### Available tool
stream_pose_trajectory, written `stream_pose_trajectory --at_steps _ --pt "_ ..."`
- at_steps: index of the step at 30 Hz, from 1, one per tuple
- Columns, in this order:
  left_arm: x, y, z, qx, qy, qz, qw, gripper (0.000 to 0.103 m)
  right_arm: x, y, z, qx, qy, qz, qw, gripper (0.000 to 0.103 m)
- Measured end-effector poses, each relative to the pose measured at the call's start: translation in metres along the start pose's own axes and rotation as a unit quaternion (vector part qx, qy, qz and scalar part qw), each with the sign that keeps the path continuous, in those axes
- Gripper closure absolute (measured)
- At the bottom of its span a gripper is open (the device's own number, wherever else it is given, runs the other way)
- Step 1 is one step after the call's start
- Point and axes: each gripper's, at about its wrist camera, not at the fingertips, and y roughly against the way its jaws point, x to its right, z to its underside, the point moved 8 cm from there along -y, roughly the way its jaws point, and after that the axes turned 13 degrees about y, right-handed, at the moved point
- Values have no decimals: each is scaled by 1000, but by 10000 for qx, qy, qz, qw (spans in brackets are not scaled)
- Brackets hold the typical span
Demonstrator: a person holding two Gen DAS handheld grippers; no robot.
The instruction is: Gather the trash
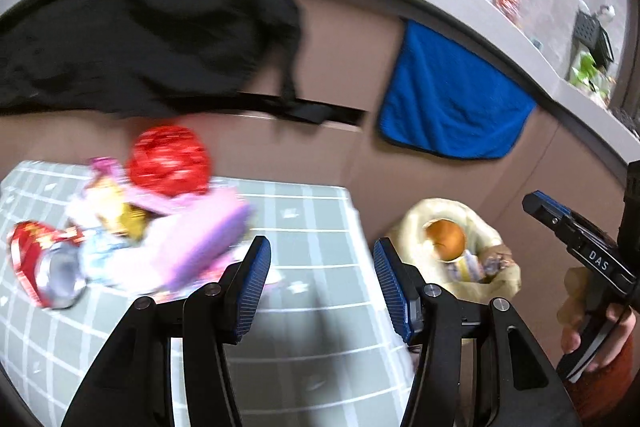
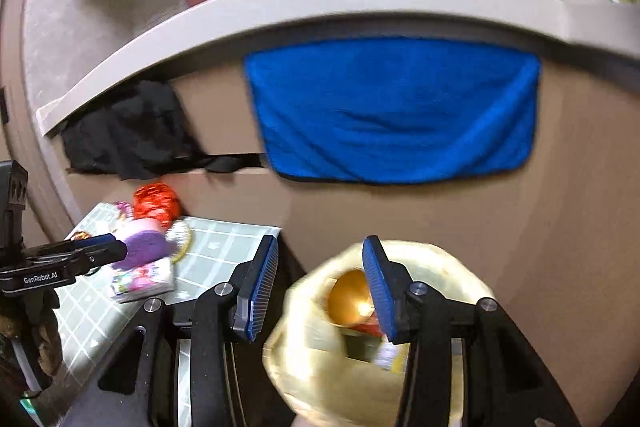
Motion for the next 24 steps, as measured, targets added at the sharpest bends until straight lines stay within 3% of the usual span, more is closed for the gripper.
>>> stream_pose_trajectory --at_steps 7,10,15,17,19,21,24 --pt "-91 34 -4 220 663 -452 9965 48 -72 -24 2 -229 23 -1013 9946 61" --pt "-122 38 3 230 961 -586 9934 48 -93 -32 9 -347 152 -1122 9930 61" --pt "-140 36 7 244 1117 -418 9926 48 -116 -44 22 -536 305 -1324 9893 61" --pt "-150 39 4 328 1156 -574 9911 45 -118 -45 26 -583 293 -1380 9883 61" --pt "-167 45 0 511 1355 -844 9859 41 -119 -48 31 -628 308 -1352 9883 61" --pt "-196 54 -2 727 1755 -1215 9742 39 -118 -50 35 -681 302 -1346 9881 61" --pt "-242 61 -2 918 2692 -1313 9497 38 -120 -55 40 -746 225 -1422 9868 61"
